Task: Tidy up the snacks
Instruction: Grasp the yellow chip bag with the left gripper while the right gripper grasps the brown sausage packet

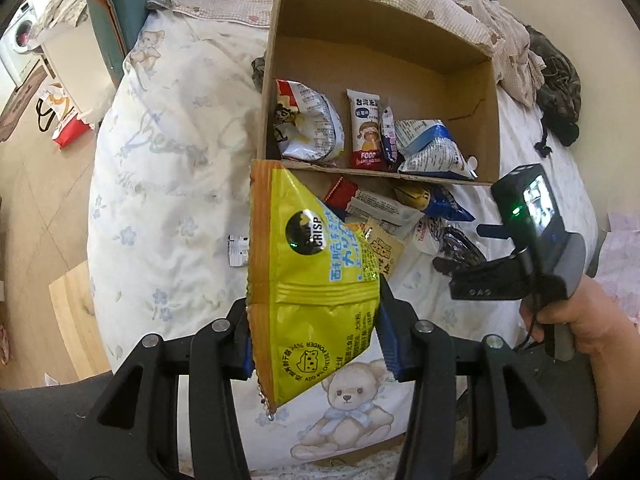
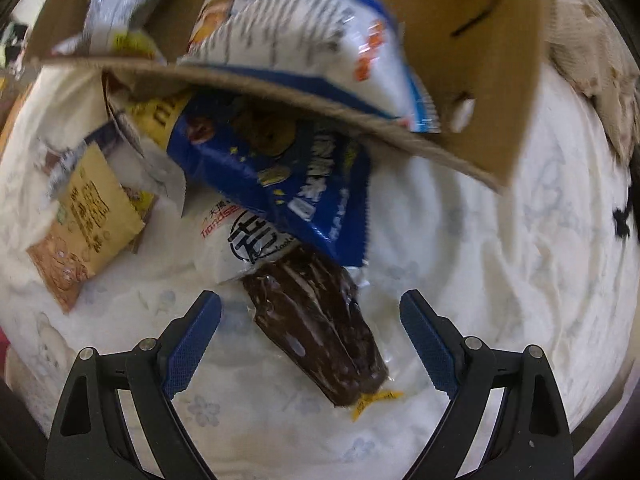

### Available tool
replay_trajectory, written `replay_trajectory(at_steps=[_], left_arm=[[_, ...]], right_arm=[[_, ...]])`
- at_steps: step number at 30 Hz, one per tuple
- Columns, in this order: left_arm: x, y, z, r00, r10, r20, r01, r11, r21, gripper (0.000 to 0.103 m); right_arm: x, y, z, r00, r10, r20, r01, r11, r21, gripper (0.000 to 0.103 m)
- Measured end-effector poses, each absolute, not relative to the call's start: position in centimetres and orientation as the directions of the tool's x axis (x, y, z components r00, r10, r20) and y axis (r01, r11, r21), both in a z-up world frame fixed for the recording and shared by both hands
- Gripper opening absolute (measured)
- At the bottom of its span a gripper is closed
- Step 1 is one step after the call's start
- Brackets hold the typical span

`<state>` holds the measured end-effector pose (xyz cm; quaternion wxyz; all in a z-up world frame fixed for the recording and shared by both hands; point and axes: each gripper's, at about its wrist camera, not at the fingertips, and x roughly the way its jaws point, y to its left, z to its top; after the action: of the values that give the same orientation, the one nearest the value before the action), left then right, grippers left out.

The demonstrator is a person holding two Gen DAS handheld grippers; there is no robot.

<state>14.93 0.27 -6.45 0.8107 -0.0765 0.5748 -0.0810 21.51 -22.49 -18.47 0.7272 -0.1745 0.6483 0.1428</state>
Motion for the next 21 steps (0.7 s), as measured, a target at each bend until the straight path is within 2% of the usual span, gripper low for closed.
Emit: replay_trajectory(at_steps=[6, 8, 10, 14, 21], left_arm=[[15.4, 0.5, -7.3, 0.302, -0.233, -0.924, 0.002, 0.97, -0.244, 0.043], [15.4, 0.6, -7.3, 0.309, -0.233, -0.922, -0.007, 0.969, -0.247, 0.043], [15.5, 0.6, -7.2, 0.315, -0.23, -0.921, -0.011, 0.969, -0.246, 0.043], [15.5, 0.8, -7.3, 0.317, -0.22, -0.922, -0.023, 0.971, -0.24, 0.043], [15.7, 1.4, -7.5, 0.315, -0.221, -0.923, -0.052, 0.967, -0.249, 0.043]], right_arm=[[22.3, -23.4, -19.8, 0.082, -0.013, -0.997, -0.391, 0.919, -0.044, 0.096], [22.5, -23.8, -19.6, 0.071, 0.021, -0.997, -0.391, 0.92, -0.008, 0.087], [22.2, -23.6, -19.0, 0.073, 0.039, -0.997, -0.425, 0.905, 0.004, 0.07], [21.3, -23.2, -18.5, 0.055, 0.052, -0.997, -0.433, 0.901, 0.023, 0.066], [17.7, -23.1, -17.7, -0.035, 0.168, -0.985, -0.358, 0.918, 0.169, 0.064]])
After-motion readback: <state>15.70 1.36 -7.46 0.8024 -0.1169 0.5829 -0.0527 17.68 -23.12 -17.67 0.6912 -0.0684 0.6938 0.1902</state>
